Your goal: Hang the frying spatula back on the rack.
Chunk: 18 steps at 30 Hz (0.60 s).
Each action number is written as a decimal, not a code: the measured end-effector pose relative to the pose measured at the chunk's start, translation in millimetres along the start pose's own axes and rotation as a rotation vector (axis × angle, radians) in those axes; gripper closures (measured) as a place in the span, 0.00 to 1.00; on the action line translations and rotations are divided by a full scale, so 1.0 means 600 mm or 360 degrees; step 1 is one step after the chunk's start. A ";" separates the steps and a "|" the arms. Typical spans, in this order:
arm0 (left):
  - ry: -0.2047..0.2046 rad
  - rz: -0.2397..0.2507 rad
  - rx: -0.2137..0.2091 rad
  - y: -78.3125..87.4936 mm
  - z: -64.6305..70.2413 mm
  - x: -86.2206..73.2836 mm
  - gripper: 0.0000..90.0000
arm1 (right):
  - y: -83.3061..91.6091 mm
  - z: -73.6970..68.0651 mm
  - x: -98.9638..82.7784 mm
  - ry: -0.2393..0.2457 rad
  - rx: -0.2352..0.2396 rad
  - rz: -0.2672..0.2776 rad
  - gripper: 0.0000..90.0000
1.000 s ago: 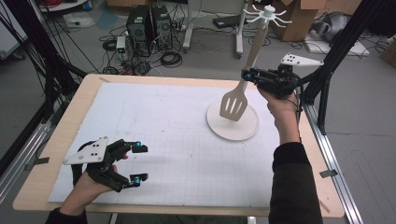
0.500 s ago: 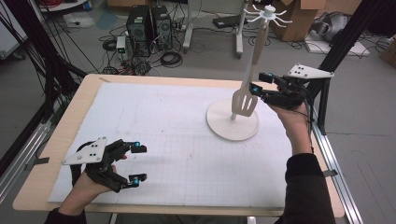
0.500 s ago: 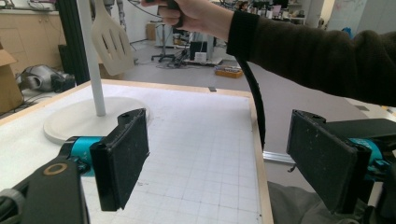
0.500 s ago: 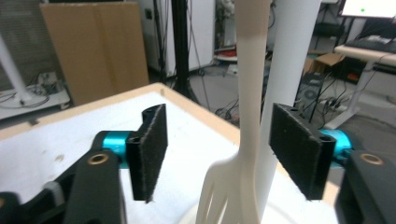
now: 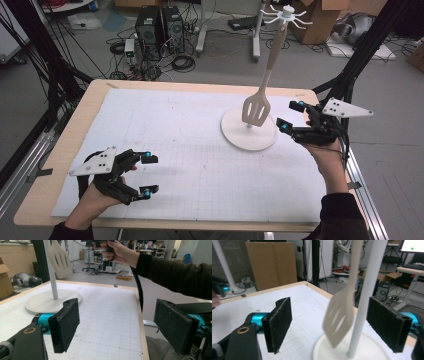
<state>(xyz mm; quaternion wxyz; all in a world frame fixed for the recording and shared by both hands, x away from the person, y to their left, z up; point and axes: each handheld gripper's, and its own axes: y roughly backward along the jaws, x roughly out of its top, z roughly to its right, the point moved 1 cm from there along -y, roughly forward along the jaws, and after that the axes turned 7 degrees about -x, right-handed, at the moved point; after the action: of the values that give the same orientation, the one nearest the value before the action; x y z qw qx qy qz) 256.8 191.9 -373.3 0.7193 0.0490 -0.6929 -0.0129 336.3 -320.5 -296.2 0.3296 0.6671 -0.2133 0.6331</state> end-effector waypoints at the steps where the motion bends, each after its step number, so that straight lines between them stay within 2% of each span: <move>1: 0.0000 0.0000 -0.0002 0.000 0.000 0.000 0.23 | 0.004 -0.004 -0.005 0.0011 0.0001 0.0009 0.20; 7: 0.0002 0.0028 0.0016 0.005 -0.004 0.000 0.23 | 0.024 -0.034 -0.036 0.0017 0.0055 0.0028 0.18; 11: 0.0004 0.0042 0.0025 0.004 -0.010 0.000 0.23 | 0.031 -0.053 -0.064 -0.0010 0.0094 0.0033 0.16; 18: 0.0010 0.0006 0.0056 0.000 -0.016 -0.005 0.22 | 0.032 -0.087 -0.118 -0.0007 0.0173 -0.0019 0.16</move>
<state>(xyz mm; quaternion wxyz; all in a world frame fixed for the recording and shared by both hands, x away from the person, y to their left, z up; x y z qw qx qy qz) 266.1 192.8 -376.8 0.7204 0.0604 -0.6909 0.0006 278.2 -306.2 -363.7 0.2961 0.6866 -0.1752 0.6405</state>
